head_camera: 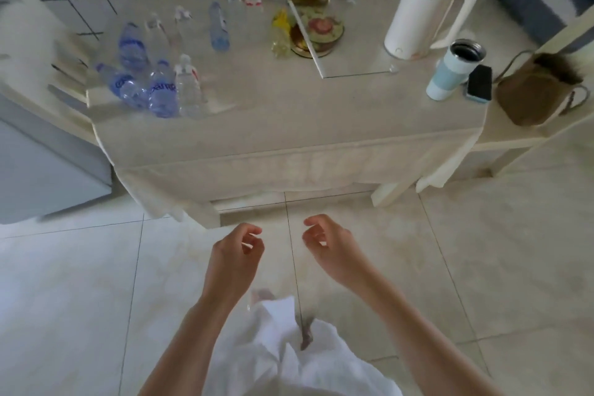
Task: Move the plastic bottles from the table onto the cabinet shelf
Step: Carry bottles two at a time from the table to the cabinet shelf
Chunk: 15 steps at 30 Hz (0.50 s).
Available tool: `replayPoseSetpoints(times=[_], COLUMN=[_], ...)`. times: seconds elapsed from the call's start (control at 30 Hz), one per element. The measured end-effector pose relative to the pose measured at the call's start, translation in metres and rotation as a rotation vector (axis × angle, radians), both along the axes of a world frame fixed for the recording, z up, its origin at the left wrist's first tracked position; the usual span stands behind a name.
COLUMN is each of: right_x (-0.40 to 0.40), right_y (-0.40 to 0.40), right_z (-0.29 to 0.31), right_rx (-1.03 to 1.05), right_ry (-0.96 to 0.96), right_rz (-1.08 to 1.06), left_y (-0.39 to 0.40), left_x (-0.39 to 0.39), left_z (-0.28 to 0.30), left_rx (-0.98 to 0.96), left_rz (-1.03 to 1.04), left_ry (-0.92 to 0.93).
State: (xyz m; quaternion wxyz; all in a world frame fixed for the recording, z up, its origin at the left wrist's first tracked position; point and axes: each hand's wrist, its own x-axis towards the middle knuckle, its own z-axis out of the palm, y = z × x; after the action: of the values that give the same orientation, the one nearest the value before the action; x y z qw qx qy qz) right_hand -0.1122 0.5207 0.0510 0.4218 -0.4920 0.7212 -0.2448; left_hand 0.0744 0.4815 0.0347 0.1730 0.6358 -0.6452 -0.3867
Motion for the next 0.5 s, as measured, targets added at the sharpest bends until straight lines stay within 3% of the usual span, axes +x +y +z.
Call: replayPoseSetpoints(times=[0.23,0.5], right_x=[0.029,0.087], right_y=[-0.097,-0.221], right_z=[-0.004,-0.004], right_rx=[0.011,0.082], right_ry=[-0.007,-0.011], right_rz=[0.105,0.148], left_y=[-0.082,-0.218], left_x=[0.037,0.099], left_z=[-0.012,-0.018], left_rx=[0.035,0.058], left_rz=[0.179,0.245], left_ry=[-0.004,-0.019])
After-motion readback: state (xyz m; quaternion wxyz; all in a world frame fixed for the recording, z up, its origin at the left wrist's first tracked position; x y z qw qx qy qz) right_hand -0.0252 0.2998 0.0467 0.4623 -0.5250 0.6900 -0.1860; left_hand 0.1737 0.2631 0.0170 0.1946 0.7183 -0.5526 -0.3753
